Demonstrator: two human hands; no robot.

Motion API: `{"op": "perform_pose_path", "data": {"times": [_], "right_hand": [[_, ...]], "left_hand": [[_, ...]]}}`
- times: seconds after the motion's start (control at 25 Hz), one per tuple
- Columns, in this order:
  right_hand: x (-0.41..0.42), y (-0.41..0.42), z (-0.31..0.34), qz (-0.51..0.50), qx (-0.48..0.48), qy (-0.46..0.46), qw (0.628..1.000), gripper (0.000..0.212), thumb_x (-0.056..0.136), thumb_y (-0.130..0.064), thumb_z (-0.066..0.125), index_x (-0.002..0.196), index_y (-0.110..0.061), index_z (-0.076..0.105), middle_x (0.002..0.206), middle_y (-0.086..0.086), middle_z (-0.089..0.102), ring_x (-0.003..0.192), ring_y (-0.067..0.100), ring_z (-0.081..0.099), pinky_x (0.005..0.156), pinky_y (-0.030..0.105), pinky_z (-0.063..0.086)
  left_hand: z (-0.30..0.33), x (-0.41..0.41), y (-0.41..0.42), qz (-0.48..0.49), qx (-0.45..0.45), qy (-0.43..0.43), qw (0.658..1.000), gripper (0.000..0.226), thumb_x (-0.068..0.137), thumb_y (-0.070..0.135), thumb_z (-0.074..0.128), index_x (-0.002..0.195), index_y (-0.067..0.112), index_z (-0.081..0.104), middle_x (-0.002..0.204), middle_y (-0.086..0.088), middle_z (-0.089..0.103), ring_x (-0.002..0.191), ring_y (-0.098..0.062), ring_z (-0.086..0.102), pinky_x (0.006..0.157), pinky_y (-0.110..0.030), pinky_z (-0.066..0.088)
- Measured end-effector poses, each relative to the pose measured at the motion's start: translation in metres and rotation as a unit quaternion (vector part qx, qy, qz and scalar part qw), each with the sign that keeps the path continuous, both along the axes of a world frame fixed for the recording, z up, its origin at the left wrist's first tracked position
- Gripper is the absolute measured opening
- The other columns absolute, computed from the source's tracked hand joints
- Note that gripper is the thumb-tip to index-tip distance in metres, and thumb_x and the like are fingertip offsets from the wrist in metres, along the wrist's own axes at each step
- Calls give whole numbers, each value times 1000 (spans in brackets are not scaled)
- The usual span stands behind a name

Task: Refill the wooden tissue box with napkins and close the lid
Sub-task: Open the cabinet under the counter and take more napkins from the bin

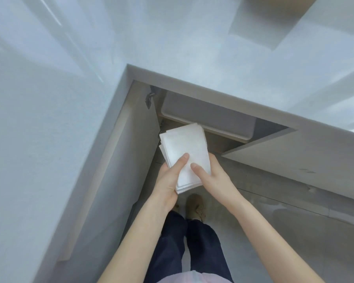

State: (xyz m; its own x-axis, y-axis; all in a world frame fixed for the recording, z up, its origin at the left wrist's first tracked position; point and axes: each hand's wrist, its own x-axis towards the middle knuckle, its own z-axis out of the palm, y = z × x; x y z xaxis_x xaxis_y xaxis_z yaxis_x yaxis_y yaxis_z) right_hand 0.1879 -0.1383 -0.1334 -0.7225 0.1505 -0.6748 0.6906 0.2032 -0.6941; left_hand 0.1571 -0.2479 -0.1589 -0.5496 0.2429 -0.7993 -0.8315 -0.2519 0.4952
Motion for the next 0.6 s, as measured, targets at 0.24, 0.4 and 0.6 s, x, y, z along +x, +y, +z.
{"op": "perform_pose_path", "data": {"times": [0.24, 0.4, 0.6], "right_hand": [[16, 1, 50, -133, -170, -4, 976, 50, 84, -38, 63, 127, -17, 49, 125, 0, 62, 112, 16, 62, 101, 39, 49], [16, -8, 82, -156, -174, 48, 971, 32, 86, -24, 62, 118, -21, 57, 117, -3, 67, 107, 12, 65, 96, 32, 52], [12, -6, 118, -192, -166, 100, 962, 23, 91, -12, 56, 112, -20, 58, 112, -5, 68, 103, 14, 66, 92, 31, 53]], "left_hand": [[66, -2, -10, 40, 71, 48, 996, 43, 85, 23, 60, 127, 17, 51, 116, -8, 67, 98, -22, 67, 77, -32, 58], [97, 0, -13, 40, 91, 94, 991, 48, 83, 25, 60, 129, 16, 50, 116, -9, 67, 98, -21, 68, 75, -30, 59], [131, -14, -31, 5, 104, 182, 978, 53, 82, 33, 61, 129, 12, 49, 120, -12, 61, 111, -25, 60, 94, -41, 50]]}}
